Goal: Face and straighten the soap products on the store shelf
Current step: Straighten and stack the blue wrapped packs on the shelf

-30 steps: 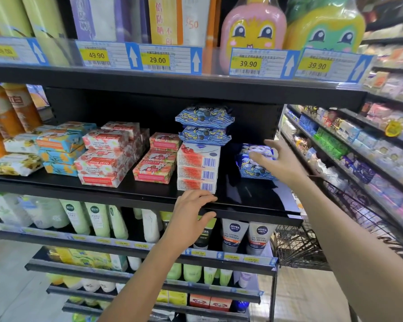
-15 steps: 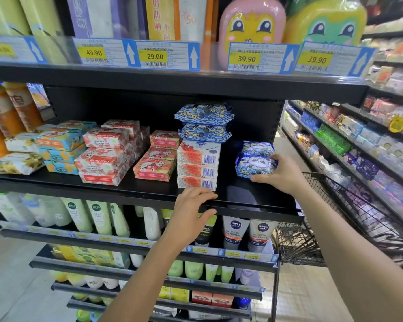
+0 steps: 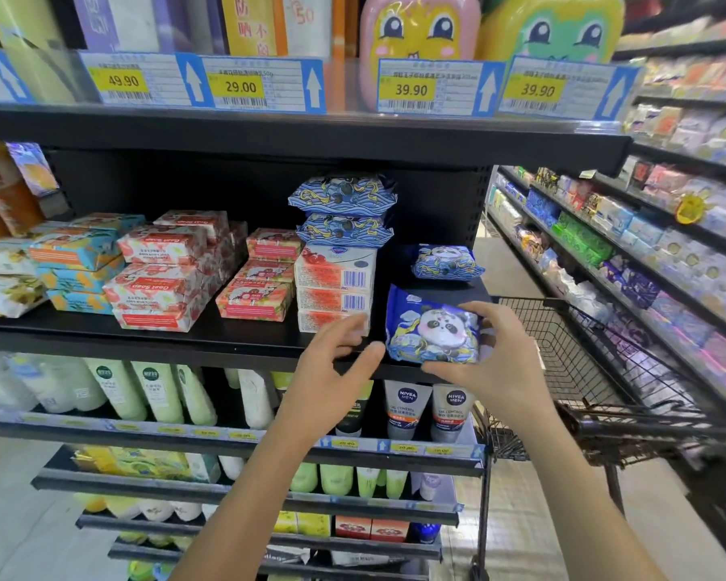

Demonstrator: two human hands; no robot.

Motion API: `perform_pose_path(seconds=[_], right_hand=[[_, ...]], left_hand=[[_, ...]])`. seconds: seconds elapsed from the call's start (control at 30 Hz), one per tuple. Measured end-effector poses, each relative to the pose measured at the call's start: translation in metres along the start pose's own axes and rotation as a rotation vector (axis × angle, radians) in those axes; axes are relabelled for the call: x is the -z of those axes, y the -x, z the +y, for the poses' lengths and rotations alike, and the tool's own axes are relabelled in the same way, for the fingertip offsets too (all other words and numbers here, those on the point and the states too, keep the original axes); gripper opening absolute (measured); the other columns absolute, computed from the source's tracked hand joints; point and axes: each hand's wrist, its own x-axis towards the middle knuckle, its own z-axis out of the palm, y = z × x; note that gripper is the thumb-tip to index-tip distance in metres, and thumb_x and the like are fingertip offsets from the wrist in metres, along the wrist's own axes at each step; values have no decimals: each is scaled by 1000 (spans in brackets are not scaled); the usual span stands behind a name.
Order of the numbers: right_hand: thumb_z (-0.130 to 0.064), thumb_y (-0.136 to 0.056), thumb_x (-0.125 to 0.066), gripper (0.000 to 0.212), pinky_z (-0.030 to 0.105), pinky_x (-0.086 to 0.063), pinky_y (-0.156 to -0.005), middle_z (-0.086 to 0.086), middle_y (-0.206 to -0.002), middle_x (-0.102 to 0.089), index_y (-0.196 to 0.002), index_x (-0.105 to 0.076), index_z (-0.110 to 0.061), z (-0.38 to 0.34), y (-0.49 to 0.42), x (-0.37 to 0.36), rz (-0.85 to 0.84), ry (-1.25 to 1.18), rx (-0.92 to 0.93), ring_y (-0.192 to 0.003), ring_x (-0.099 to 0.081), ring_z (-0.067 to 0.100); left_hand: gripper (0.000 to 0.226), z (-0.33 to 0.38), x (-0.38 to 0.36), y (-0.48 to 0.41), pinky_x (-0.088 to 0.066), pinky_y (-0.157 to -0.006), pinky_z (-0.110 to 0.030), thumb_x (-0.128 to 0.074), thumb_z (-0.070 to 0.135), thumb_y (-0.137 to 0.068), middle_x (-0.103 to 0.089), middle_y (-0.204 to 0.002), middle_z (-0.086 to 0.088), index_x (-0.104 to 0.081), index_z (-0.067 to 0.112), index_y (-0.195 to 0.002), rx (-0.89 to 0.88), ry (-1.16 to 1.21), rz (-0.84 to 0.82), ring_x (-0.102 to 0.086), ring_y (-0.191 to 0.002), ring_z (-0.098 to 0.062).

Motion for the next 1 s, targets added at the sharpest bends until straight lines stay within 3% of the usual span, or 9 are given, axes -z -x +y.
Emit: perform_pose_path(seconds=[0.13, 0.3, 0.4, 0.53, 0.63, 0.73, 0.83, 0.9, 1.0], right_hand=[[-26, -54, -102, 84, 6, -44, -85, -10, -120, -55, -126, -58, -23, -11, 15, -5, 9, 6, 99, -113, -54, 10], [-29, -57, -101, 88, 17, -46, -95, -11, -130, -51, -132, -55, -27, -19, 28, -10, -29, 12, 153, -123, -49, 11], [-24, -62, -99, 97, 20, -46, -102, -17, -143, -42, -143, -47, -36, -27, 36, -11, -103, -34, 74, -135, -42, 4], [-27, -69, -92, 110, 14, -54, -80, -25, -143, -41, -155, -25, -43, -41, 47, -5, -156, -468, -210, -119, -57, -7], [-48, -70, -82, 89, 20, -56, -81, -22, -130, -62, -149, -42, -35, -42, 51, -4, -152, -550, -354, -108, -65, -4], [-45, -79, -78, 57, 35, -58, -89, -8, -114, -77, -129, -64, -25, -44, 54, -6, -213, -594, -401, -106, -73, 13], [-31, -88, -76, 34, 35, -57, -88, -2, -111, -78, -120, -71, -19, -47, 55, -5, -229, -653, -390, -106, -73, 20], [-26, -90, -75, 30, 34, -54, -93, -1, -112, -78, -119, -72, -19, -46, 55, -5, -239, -661, -379, -107, -73, 18], [-21, -89, -77, 30, 24, -54, -85, -3, -111, -78, -118, -72, -20, -46, 55, -6, -222, -666, -357, -105, -73, 14]], left_hand=[[42, 25, -11, 8, -50, -75, -7, -65, 34, -97, -61, -121, 23, -50, 33, -136, 125, 283, -45, -62, -98, 20], [23, 29, -17, 12, -59, -78, -24, -71, 23, -94, -78, -109, 4, -68, 22, -118, 214, 493, -21, -75, -101, -13], [23, 27, -18, 18, -55, -65, -16, -73, 15, -93, -79, -106, 0, -70, 15, -116, 228, 541, 22, -76, -93, -12], [22, 24, -17, 26, -56, -72, -19, -71, 13, -94, -79, -107, 0, -72, 16, -116, 222, 536, 15, -75, -100, -17], [25, 22, -15, 31, -57, -89, -34, -71, 14, -95, -78, -112, -1, -71, 16, -120, 214, 559, 12, -73, -108, -21], [28, 22, -15, 35, -56, -95, -38, -71, 11, -94, -77, -113, -1, -70, 18, -121, 198, 547, 32, -72, -109, -21], [29, 22, -15, 39, -55, -96, -38, -72, 10, -93, -77, -113, 0, -70, 19, -121, 182, 543, 33, -72, -110, -20], [31, 23, -15, 41, -56, -95, -35, -72, 10, -93, -77, -114, 2, -69, 20, -122, 178, 547, 32, -71, -111, -18], [33, 25, -12, 42, -56, -95, -34, -73, 12, -91, -77, -116, 2, -69, 21, -123, 170, 545, 37, -71, -113, -18]])
